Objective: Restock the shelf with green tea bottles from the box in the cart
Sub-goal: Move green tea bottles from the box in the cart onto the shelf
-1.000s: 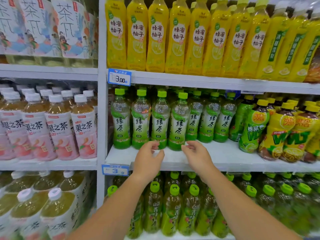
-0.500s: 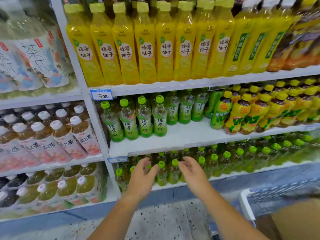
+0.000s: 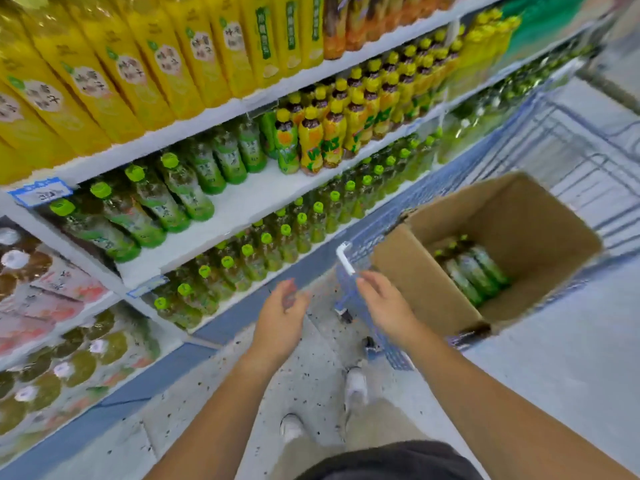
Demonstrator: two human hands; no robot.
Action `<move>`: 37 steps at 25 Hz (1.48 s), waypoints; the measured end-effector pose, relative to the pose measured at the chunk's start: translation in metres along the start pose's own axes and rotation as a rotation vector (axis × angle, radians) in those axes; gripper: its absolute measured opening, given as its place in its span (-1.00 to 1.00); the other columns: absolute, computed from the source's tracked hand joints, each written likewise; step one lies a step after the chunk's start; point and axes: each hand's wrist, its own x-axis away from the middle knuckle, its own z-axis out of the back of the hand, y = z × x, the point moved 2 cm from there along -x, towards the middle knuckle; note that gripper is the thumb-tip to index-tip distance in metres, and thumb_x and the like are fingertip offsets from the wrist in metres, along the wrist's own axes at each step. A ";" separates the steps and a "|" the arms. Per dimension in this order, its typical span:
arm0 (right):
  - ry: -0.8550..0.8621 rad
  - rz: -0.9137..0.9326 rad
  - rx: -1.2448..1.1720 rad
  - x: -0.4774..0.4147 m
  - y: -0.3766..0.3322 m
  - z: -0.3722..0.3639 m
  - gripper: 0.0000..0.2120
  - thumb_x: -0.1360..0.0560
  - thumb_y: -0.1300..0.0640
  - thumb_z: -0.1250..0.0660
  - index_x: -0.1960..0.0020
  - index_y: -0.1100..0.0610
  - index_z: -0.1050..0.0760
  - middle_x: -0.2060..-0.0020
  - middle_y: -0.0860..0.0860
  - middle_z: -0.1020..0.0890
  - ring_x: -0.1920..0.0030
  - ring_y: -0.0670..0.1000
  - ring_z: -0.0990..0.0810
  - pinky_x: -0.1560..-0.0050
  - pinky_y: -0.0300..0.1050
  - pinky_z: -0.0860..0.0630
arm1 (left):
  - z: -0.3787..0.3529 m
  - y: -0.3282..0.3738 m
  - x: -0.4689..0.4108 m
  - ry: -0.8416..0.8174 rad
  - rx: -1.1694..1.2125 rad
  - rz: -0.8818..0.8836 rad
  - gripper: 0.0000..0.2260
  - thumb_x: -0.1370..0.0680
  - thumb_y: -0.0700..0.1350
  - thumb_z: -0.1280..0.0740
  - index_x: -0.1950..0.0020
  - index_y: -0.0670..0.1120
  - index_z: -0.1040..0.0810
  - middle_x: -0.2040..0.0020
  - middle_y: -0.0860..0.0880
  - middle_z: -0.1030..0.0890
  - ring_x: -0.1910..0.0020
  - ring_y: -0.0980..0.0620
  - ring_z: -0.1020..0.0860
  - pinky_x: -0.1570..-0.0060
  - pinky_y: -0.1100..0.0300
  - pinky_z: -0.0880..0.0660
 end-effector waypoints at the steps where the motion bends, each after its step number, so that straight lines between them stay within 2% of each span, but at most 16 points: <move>1: 0.037 -0.013 -0.014 0.009 0.006 0.015 -0.58 -0.70 0.03 -0.18 -0.50 0.17 -0.36 -0.31 0.04 -0.53 -0.26 0.05 -0.53 0.03 -0.44 -0.38 | -0.012 0.006 0.003 -0.031 -0.003 -0.014 -0.51 -0.66 0.09 -0.27 -0.57 0.01 -0.31 -0.50 0.06 -0.41 -0.42 0.04 -0.41 -0.31 0.08 -0.38; 3: 0.123 -0.033 -0.037 0.026 0.018 0.047 -0.55 -0.69 -0.03 -0.18 -0.51 0.14 -0.35 -0.38 0.03 -0.50 -0.33 0.02 -0.49 -0.16 -0.28 -0.35 | -0.040 0.021 0.007 -0.101 -0.020 -0.041 -0.52 -0.65 0.12 -0.27 -0.55 0.04 -0.32 -0.47 0.07 -0.43 -0.39 0.06 -0.42 -0.25 0.11 -0.38; 5: 0.188 -0.052 -0.054 0.034 0.034 0.078 -0.52 -0.68 -0.06 -0.19 -0.52 0.14 -0.35 -0.42 0.03 -0.48 -0.36 0.00 -0.46 -0.23 -0.20 -0.32 | -0.071 0.036 0.010 -0.167 -0.038 -0.057 -0.52 -0.64 0.13 -0.27 -0.54 0.06 -0.32 -0.46 0.07 -0.43 -0.36 0.08 -0.43 -0.24 0.10 -0.38; 8: 0.251 -0.076 -0.065 0.030 0.056 0.133 -0.52 -0.67 -0.08 -0.19 -0.51 0.14 -0.36 -0.38 0.06 -0.52 -0.27 -0.03 -0.50 -0.18 -0.19 -0.34 | -0.130 0.063 0.007 -0.275 -0.040 -0.061 -0.51 -0.65 0.10 -0.28 -0.55 0.02 -0.31 -0.44 0.09 -0.42 -0.34 0.11 -0.43 -0.29 0.10 -0.38; 11: 0.283 -0.101 -0.039 0.011 0.077 0.191 -0.53 -0.68 -0.08 -0.17 -0.52 0.11 -0.36 -0.36 0.00 -0.51 -0.25 -0.05 -0.48 -0.19 -0.19 -0.31 | -0.198 0.089 -0.006 -0.331 -0.058 -0.054 -0.49 -0.64 0.11 -0.30 -0.55 0.00 -0.31 -0.43 0.08 -0.45 -0.32 0.13 -0.44 -0.18 0.21 -0.36; 13: 0.267 -0.127 -0.021 -0.011 0.094 0.233 -0.53 -0.68 -0.07 -0.17 -0.52 0.11 -0.35 -0.37 0.01 -0.50 -0.31 -0.01 -0.48 -0.23 -0.16 -0.33 | -0.250 0.108 -0.019 -0.359 -0.060 -0.039 -0.51 -0.64 0.09 -0.30 -0.53 -0.01 -0.31 -0.38 0.06 -0.49 -0.27 0.13 -0.46 -0.06 0.27 -0.36; 17: 0.152 -0.215 0.076 -0.072 0.131 0.305 -0.50 -0.66 -0.15 -0.17 -0.50 0.08 -0.36 -0.39 0.03 -0.51 -0.34 0.04 -0.48 -0.30 -0.07 -0.37 | -0.342 0.130 -0.053 -0.345 -0.067 0.084 -0.47 -0.63 0.13 -0.29 -0.54 -0.05 -0.31 -0.10 0.21 -0.56 -0.15 0.16 -0.48 -0.16 0.20 -0.33; 19: 0.065 -0.258 0.132 -0.105 0.144 0.330 -0.49 -0.66 -0.14 -0.16 -0.52 0.09 -0.33 -0.42 0.04 -0.47 -0.40 0.07 -0.44 -0.28 -0.09 -0.33 | -0.373 0.130 -0.075 -0.293 -0.050 0.180 -0.45 -0.63 0.15 -0.27 -0.54 -0.07 -0.31 -0.11 0.21 -0.54 -0.11 0.16 -0.46 -0.14 0.20 -0.29; 21: -0.019 -0.277 0.212 -0.139 0.156 0.344 -0.48 -0.67 -0.15 -0.15 -0.52 0.11 -0.31 -0.42 0.07 -0.47 -0.39 0.08 -0.44 -0.25 -0.09 -0.32 | -0.397 0.118 -0.098 -0.235 -0.056 0.272 -0.45 -0.62 0.17 -0.26 -0.52 -0.10 -0.33 -0.17 0.11 -0.56 -0.06 0.15 -0.47 -0.11 0.19 -0.30; 22: -0.050 -0.286 0.257 -0.158 0.162 0.349 -0.46 -0.67 -0.15 -0.14 -0.53 0.12 -0.30 -0.41 0.09 -0.49 -0.36 0.09 -0.46 -0.22 -0.09 -0.33 | -0.409 0.109 -0.111 -0.211 -0.066 0.315 -0.46 -0.62 0.17 -0.25 -0.51 -0.10 -0.33 -0.11 0.11 -0.56 -0.01 0.16 -0.48 -0.08 0.17 -0.31; 25: -0.105 -0.319 0.364 -0.209 0.178 0.352 -0.43 -0.68 -0.13 -0.11 -0.58 0.16 -0.23 -0.36 0.13 -0.51 -0.11 0.05 -0.49 -0.11 -0.13 -0.33 | -0.440 0.077 -0.150 -0.178 -0.089 0.454 -0.51 -0.62 0.17 -0.22 -0.45 -0.08 -0.37 -0.02 0.08 -0.51 0.07 0.08 -0.45 -0.03 0.13 -0.32; 29: -0.178 -0.378 0.460 -0.266 0.214 0.343 -0.44 -0.70 -0.11 -0.08 -0.59 0.16 -0.18 -0.10 0.09 -0.58 0.12 0.00 -0.51 0.06 -0.09 -0.41 | -0.481 0.026 -0.207 -0.139 -0.079 0.676 -0.48 -0.64 0.12 -0.22 -0.50 -0.14 -0.30 -0.29 -0.10 -0.49 -0.10 -0.09 -0.46 -0.09 0.11 -0.35; 31: -0.193 -0.417 0.479 -0.288 0.236 0.336 -0.44 -0.70 -0.10 -0.10 -0.59 0.17 -0.18 -0.14 0.10 -0.59 0.23 -0.07 -0.50 0.16 -0.11 -0.40 | -0.496 -0.003 -0.230 -0.107 -0.094 0.745 -0.53 -0.63 0.11 -0.27 -0.43 -0.16 -0.39 -0.36 -0.15 -0.51 -0.20 -0.16 -0.51 -0.16 0.08 -0.42; 33: -0.207 -0.448 0.501 -0.308 0.257 0.330 -0.46 -0.69 -0.09 -0.12 -0.57 0.19 -0.21 -0.19 0.16 -0.57 0.19 -0.04 -0.52 0.16 -0.13 -0.41 | -0.509 -0.031 -0.249 -0.080 -0.129 0.765 -0.62 -0.61 0.08 -0.33 -0.31 -0.14 -0.51 -0.27 -0.15 -0.59 -0.18 -0.17 -0.56 -0.09 0.10 -0.47; 35: -0.252 -0.469 0.516 -0.323 0.279 0.320 -0.46 -0.68 -0.12 -0.13 -0.53 0.20 -0.25 -0.24 0.18 -0.54 -0.04 0.11 -0.56 0.03 -0.10 -0.43 | -0.516 -0.059 -0.261 -0.055 -0.179 0.783 -0.58 -0.57 0.06 -0.41 -0.32 -0.17 -0.53 -0.25 -0.15 -0.60 -0.21 -0.17 -0.58 -0.03 0.13 -0.47; 37: -0.304 -0.492 0.532 -0.331 0.301 0.308 -0.47 -0.67 -0.13 -0.15 -0.46 0.24 -0.29 -0.18 0.16 -0.50 -0.10 0.17 -0.53 0.06 -0.09 -0.42 | -0.524 -0.084 -0.269 -0.037 -0.204 0.787 -0.50 -0.51 0.04 -0.48 -0.36 -0.16 -0.48 -0.29 -0.15 -0.59 -0.24 -0.18 -0.58 -0.13 0.10 -0.52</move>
